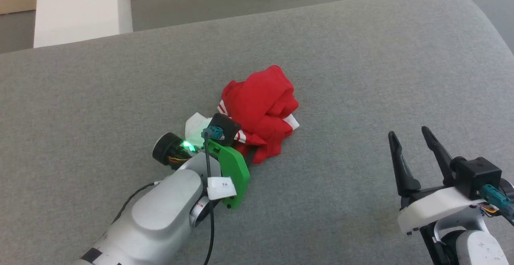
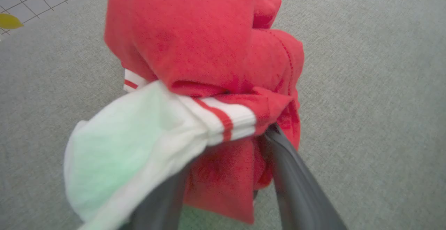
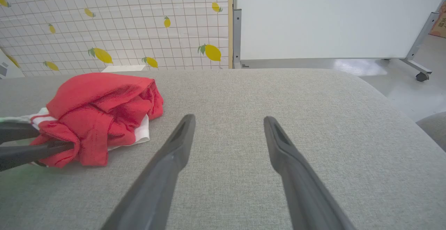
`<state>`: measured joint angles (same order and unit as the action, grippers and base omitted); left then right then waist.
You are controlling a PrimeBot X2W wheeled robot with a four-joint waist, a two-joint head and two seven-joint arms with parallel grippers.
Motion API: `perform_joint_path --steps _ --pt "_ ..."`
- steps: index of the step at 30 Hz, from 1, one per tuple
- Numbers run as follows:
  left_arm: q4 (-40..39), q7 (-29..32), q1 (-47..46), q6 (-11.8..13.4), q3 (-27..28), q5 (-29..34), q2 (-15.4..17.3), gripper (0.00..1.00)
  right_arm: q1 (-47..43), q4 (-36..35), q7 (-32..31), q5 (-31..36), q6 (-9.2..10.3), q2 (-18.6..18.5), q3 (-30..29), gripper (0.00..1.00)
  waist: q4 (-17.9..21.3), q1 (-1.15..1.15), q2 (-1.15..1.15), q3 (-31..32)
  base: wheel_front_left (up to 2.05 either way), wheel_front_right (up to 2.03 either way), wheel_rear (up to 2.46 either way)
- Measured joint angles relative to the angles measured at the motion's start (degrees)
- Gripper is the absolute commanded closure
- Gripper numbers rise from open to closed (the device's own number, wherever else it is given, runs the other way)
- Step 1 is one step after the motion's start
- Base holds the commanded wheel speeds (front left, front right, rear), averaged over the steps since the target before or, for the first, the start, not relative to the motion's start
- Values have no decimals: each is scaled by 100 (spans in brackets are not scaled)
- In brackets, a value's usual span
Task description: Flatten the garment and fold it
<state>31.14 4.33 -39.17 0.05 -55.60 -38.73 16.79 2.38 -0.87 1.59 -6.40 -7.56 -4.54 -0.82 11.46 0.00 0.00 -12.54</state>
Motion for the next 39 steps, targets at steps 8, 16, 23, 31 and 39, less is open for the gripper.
perform_joint_path --steps 8,16,23,31,39 --pt "-283 -119 19 -86 85 -155 82 0 -18 104 -87 -2 0 -25 -4 0 -262 0 0 309 0 0 0" --pt "-1227 59 370 116 323 -364 755 0 -299 146 -210 -76 0 -85 -110 0 -658 0 0 930 0 0 0" --pt "-2103 -679 828 1094 1084 -321 1604 0 -382 26 -216 -144 0 -107 -216 0 -1087 0 0 1347 0 0 0" --pt "-2802 -1559 1977 2115 1514 -220 1951 0 -589 -146 -168 -281 0 -160 -157 0 -1361 0 0 1599 0 0 0" --pt "-3359 -1862 2870 2481 1867 -246 1879 0 -728 -263 -78 -437 0 -225 34 0 -1324 0 0 1630 0 0 0"
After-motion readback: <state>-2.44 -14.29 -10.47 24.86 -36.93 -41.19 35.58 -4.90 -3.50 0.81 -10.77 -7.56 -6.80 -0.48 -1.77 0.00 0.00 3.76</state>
